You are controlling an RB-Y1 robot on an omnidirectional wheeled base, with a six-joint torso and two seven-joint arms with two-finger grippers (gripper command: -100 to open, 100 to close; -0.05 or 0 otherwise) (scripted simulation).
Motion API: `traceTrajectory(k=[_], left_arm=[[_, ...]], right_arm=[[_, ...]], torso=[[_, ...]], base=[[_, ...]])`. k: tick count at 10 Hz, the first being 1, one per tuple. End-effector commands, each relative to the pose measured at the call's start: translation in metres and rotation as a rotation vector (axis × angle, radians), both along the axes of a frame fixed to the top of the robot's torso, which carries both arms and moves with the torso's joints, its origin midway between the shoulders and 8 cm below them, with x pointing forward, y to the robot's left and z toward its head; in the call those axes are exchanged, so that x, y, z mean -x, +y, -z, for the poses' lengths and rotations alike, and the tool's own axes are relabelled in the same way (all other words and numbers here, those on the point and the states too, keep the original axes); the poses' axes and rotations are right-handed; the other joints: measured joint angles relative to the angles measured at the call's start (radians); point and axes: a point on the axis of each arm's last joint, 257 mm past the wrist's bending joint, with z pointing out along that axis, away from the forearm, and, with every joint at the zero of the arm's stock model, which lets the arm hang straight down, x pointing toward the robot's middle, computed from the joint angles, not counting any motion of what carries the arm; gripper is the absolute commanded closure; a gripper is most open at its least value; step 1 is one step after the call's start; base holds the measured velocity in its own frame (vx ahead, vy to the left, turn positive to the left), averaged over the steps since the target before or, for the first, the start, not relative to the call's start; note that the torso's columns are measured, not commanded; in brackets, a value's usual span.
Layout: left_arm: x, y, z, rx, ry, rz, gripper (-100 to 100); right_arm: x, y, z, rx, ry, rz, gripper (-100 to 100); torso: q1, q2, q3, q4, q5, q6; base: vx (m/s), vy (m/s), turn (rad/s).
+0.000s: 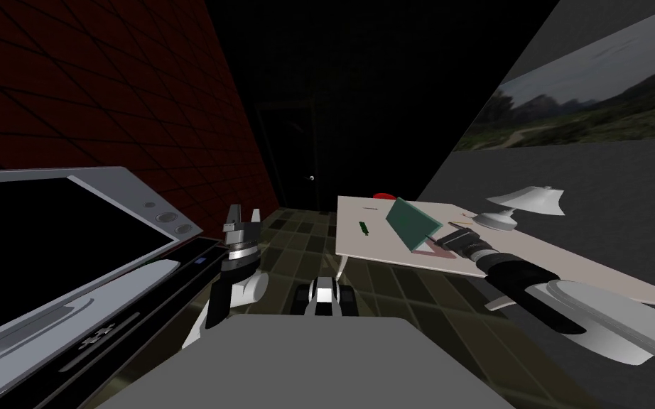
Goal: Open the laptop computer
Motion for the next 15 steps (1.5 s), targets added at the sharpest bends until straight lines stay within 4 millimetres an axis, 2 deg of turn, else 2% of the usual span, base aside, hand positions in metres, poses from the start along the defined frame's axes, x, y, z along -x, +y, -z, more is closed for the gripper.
traceTrajectory(k=[1, 2, 3, 6, 12, 13, 15], left_arm=[[0.000, 0.000, 0.000, 0.000, 0.000, 0.000, 0], [0.000, 0.000, 0.000, 0.000, 0.000, 0.000, 0], [0.000, 0.000, 0.000, 0.000, 0.000, 0.000, 0], [0.000, 0.000, 0.000, 0.000, 0.000, 0.000, 0], [0.000, 0.000, 0.000, 0.000, 0.000, 0.000, 0], [0.000, 0.000, 0.000, 0.000, 0.000, 0.000, 0], [0.000, 0.000, 0.000, 0.000, 0.000, 0.000, 0]], right_arm=[[-0.002, -0.003, -0.006, 0.036, 0.007, -0.003, -100], [-0.002, -0.003, -0.007, 0.041, 0.006, -0.003, -100], [-0.002, -0.003, -0.007, 0.041, 0.006, -0.003, 100], [-0.006, -0.005, -0.006, -0.113, -0.013, 0.006, 100], [-0.012, -0.005, -0.006, -0.345, -0.045, 0.016, 100], [-0.013, -0.004, -0.012, -0.313, -0.049, 0.009, 100], [-0.010, -0.008, 0.002, -0.440, -0.070, 0.034, 100]], torso=[[0.000, 0.000, 0.000, 0.000, 0.000, 0.000], [-0.001, 0.001, 0.001, 0.000, 0.000, 0.000], [-0.001, 0.001, 0.001, 0.000, -0.001, 0.000], [-0.010, -0.002, 0.000, -0.003, -0.008, 0.001], [-0.010, -0.003, -0.001, -0.004, -0.007, 0.003], [-0.007, -0.003, -0.001, -0.003, -0.006, 0.002], [-0.001, -0.003, -0.001, -0.004, -0.004, -0.002]], base=[[0.011, 0.031, -0.002], [0.003, 0.007, 0.001], [0.000, 0.000, 0.000], [-0.039, -0.103, 0.036], [-0.034, -0.101, 0.018], [-0.014, -0.047, -0.001], [-0.040, -0.119, 0.077]])
